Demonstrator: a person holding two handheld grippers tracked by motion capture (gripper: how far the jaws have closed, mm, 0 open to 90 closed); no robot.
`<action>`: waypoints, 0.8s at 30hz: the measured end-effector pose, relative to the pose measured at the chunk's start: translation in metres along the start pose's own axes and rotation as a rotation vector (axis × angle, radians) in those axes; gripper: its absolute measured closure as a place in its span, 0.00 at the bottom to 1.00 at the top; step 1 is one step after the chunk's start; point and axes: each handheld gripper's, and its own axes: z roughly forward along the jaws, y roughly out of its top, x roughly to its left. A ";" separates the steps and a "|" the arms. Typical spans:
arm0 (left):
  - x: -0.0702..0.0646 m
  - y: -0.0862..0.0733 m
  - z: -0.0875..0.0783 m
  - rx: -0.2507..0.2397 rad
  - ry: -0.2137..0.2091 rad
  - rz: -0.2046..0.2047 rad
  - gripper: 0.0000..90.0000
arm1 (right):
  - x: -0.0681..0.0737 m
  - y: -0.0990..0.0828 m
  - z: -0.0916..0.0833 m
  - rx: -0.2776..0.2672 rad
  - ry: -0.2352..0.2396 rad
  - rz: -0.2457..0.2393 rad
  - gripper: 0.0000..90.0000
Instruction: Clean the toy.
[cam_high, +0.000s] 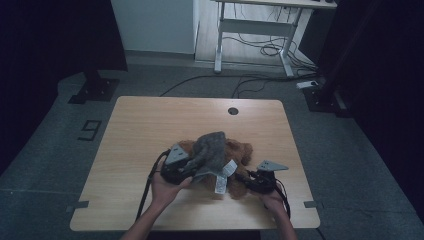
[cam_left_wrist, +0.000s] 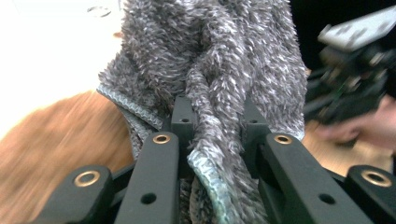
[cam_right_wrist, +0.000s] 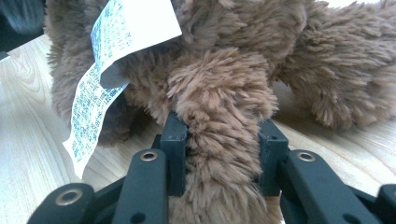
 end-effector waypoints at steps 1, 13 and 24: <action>-0.007 0.008 0.012 0.010 -0.009 0.023 0.82 | 0.000 0.000 0.000 -0.001 0.000 0.000 0.71; -0.008 -0.010 0.045 0.124 0.067 0.097 0.82 | -0.004 -0.002 0.000 0.004 0.017 0.006 0.73; 0.065 -0.034 -0.035 0.059 0.184 -0.057 0.82 | -0.007 -0.003 -0.001 -0.005 0.037 0.016 0.73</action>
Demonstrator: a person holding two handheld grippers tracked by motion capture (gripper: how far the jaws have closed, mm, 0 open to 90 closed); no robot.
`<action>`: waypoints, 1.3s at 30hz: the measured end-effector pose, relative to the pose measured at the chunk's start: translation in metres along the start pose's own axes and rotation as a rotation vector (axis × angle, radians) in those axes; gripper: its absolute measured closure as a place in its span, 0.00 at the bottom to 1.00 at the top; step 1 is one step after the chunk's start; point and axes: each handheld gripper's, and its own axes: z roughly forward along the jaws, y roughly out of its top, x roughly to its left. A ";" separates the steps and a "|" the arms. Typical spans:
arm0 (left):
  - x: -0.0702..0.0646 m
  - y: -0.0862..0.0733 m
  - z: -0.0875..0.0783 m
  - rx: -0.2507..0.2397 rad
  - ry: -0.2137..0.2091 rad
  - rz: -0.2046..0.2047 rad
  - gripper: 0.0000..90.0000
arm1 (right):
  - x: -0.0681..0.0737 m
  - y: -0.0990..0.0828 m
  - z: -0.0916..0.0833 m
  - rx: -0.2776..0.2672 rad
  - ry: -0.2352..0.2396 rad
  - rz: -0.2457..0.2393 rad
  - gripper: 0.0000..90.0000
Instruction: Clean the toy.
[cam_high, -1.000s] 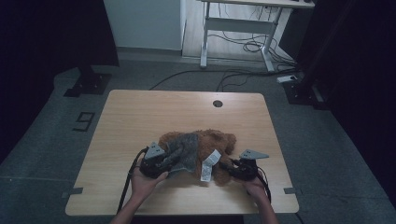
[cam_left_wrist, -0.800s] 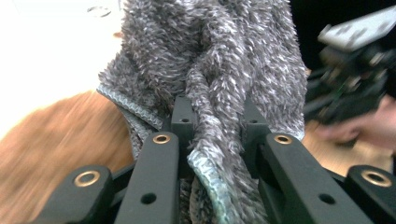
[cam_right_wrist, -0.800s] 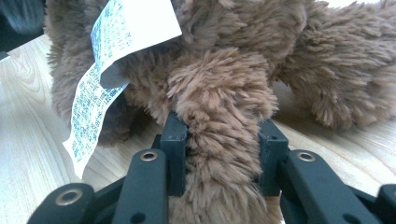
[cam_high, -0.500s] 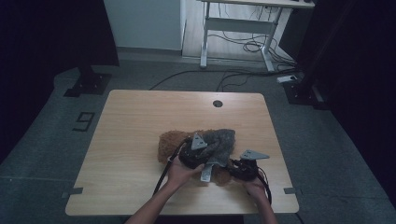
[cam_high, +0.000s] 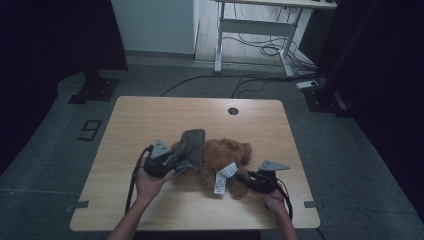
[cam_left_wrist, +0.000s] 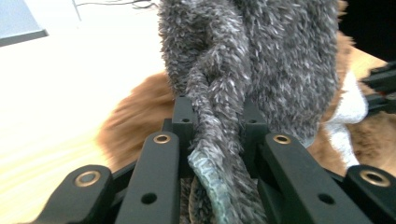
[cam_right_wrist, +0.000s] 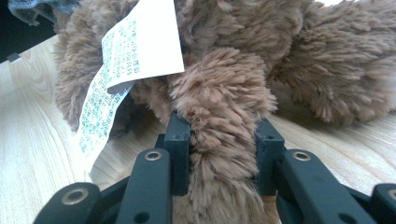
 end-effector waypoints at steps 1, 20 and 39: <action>0.005 -0.004 0.000 0.010 -0.008 -0.018 0.82 | 0.000 0.000 0.000 -0.001 0.001 0.002 0.73; 0.048 -0.052 0.020 0.185 0.038 -0.095 0.83 | -0.003 -0.003 -0.001 -0.013 0.005 0.011 0.73; -0.097 0.065 0.065 0.099 -0.198 0.147 0.82 | -0.004 -0.003 -0.001 -0.013 0.007 0.012 0.73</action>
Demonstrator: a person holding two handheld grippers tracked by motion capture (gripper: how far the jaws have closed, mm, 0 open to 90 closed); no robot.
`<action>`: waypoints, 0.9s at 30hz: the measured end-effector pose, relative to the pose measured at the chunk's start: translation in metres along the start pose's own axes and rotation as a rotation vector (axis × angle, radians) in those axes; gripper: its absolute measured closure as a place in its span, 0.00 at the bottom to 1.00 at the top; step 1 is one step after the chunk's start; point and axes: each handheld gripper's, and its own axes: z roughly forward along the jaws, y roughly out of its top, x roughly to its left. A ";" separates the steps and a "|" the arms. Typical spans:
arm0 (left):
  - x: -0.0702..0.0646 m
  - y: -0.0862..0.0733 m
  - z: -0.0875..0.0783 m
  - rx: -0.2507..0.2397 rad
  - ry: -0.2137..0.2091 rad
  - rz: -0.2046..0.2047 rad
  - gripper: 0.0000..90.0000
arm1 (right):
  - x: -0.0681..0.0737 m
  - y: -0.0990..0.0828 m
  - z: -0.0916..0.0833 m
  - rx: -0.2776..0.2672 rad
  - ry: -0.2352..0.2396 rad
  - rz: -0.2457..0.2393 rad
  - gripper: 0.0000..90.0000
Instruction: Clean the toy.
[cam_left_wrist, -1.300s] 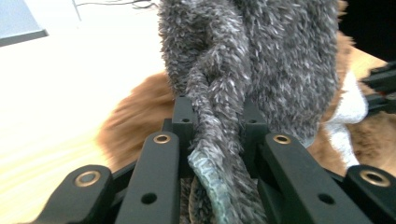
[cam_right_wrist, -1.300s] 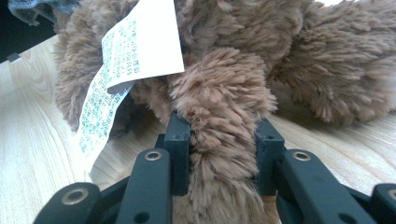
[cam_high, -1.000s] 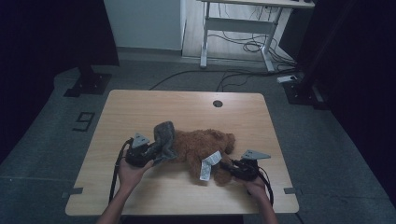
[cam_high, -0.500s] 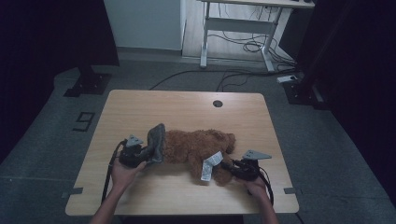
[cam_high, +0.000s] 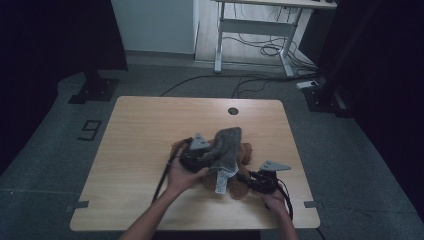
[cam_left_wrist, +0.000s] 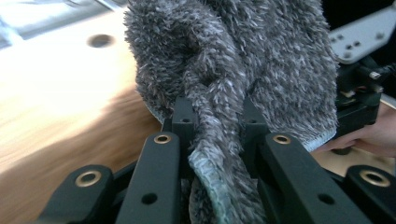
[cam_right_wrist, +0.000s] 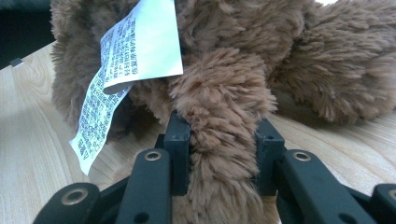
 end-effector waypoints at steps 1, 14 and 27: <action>-0.003 0.002 0.011 0.029 0.017 0.008 0.82 | 0.000 0.000 0.000 0.000 0.001 0.000 0.73; 0.038 -0.016 -0.003 0.076 0.187 -0.034 0.83 | 0.000 0.000 0.001 0.008 -0.002 0.005 0.75; 0.093 -0.063 -0.063 0.006 0.223 -0.172 0.83 | 0.001 0.000 0.001 0.005 0.004 0.005 0.75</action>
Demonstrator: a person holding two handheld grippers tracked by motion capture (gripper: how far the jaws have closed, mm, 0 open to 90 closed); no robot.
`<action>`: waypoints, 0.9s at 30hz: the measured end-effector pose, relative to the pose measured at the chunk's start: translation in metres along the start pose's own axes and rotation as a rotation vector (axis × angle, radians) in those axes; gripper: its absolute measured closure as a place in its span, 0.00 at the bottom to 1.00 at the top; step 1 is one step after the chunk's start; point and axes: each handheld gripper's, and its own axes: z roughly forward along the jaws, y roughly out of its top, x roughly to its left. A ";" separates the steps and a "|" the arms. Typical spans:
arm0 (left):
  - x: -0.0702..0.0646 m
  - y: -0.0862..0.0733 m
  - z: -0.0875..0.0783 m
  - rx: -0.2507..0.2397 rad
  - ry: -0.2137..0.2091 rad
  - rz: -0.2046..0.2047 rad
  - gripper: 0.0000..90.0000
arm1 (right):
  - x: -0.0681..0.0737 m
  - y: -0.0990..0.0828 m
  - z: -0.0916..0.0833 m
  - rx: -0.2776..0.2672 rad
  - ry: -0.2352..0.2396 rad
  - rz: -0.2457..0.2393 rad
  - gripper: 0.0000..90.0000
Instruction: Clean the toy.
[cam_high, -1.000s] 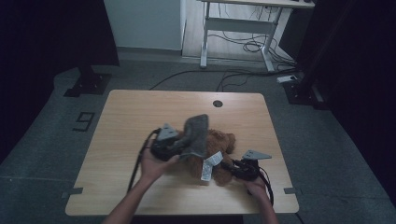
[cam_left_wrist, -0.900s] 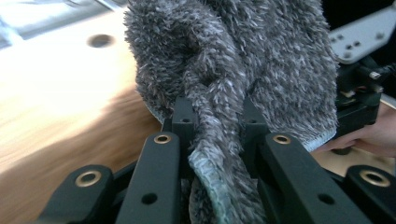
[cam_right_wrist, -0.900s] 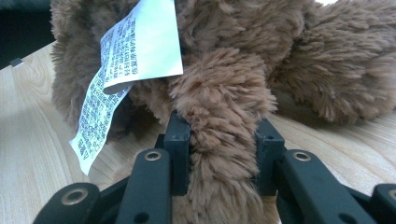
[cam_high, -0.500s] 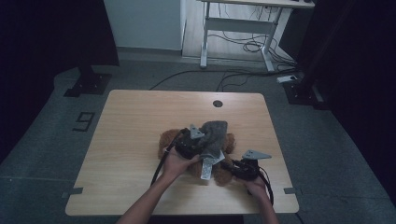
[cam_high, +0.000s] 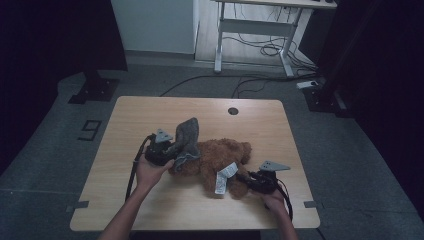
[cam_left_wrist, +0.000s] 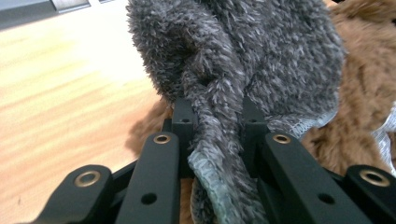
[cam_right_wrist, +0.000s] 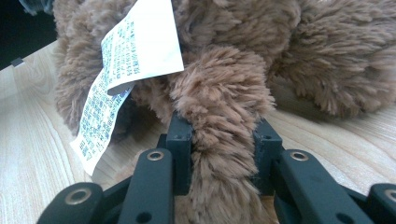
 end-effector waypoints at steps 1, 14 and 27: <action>0.003 -0.004 -0.001 -0.002 0.002 -0.009 0.83 | 0.000 0.000 0.000 0.000 0.001 0.000 0.75; 0.033 -0.048 0.016 0.099 0.011 -0.108 0.83 | -0.001 0.000 0.000 0.002 -0.003 0.006 0.75; 0.027 -0.017 -0.017 -0.001 0.001 -0.051 0.83 | -0.002 0.000 0.000 0.005 -0.009 0.008 0.75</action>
